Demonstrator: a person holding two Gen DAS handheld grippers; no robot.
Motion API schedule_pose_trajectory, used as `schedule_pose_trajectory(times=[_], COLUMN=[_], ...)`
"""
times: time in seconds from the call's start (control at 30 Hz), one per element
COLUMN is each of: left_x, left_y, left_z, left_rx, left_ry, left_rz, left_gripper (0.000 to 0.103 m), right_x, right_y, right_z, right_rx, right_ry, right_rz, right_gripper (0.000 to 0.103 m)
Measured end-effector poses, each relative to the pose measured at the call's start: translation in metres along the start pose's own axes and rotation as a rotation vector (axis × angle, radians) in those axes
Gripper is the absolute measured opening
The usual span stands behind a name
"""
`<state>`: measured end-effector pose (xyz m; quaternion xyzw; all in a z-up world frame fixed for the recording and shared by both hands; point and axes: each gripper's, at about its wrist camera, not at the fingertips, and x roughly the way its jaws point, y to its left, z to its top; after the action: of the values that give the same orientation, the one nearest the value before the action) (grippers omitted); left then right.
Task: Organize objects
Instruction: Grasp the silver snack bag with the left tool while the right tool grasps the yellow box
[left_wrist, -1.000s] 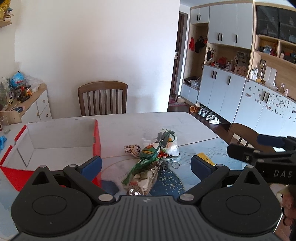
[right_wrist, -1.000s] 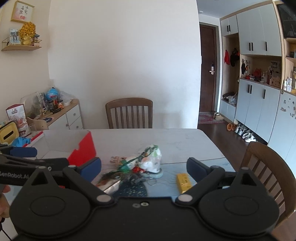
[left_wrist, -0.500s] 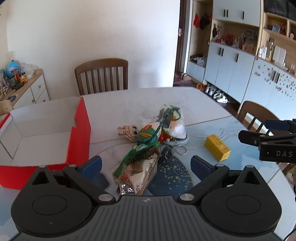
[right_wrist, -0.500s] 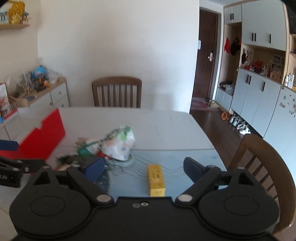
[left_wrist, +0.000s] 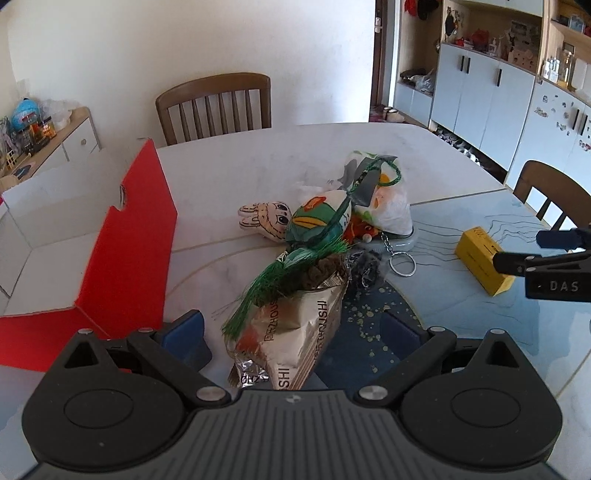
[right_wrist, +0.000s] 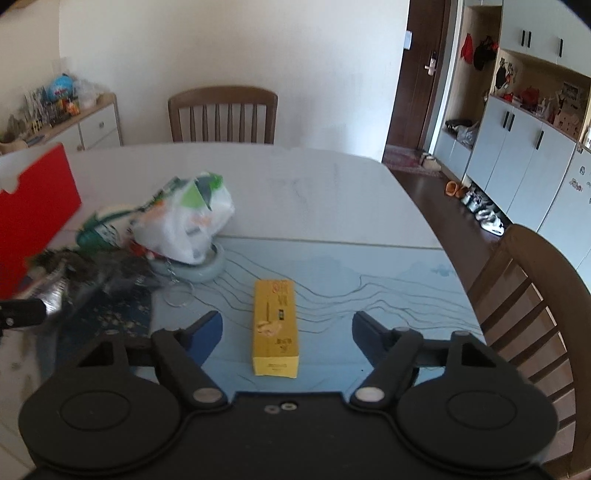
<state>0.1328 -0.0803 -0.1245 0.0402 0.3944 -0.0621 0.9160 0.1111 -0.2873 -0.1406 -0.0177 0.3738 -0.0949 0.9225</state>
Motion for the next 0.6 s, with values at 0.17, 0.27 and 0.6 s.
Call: schedule_pose_trajectory(times=[0.17,0.27,0.6], left_x=[0.009,0.013,0.014], left_y=[-0.003,-0.006,-0.008], left_z=[0.002,0.001,0.0], left_rx=[0.01,0.212,0.23], left_ry=[0.021,0.03,0.038], left_rz=[-0.008,-0.253,-0.225], left_gripper=[0.094,0.088,0.06], right_x=[0.022,0.031,0.041], right_y=[-0.006,-0.008,-0.006], right_z=[-0.002,-0.003,-0.003], right_rx=[0.014,0.031,0.037], right_ry=[0.046,0.071,0.106], right_rz=[0.01,0.024,0.051], right_gripper=[0.069,0.064,0.047])
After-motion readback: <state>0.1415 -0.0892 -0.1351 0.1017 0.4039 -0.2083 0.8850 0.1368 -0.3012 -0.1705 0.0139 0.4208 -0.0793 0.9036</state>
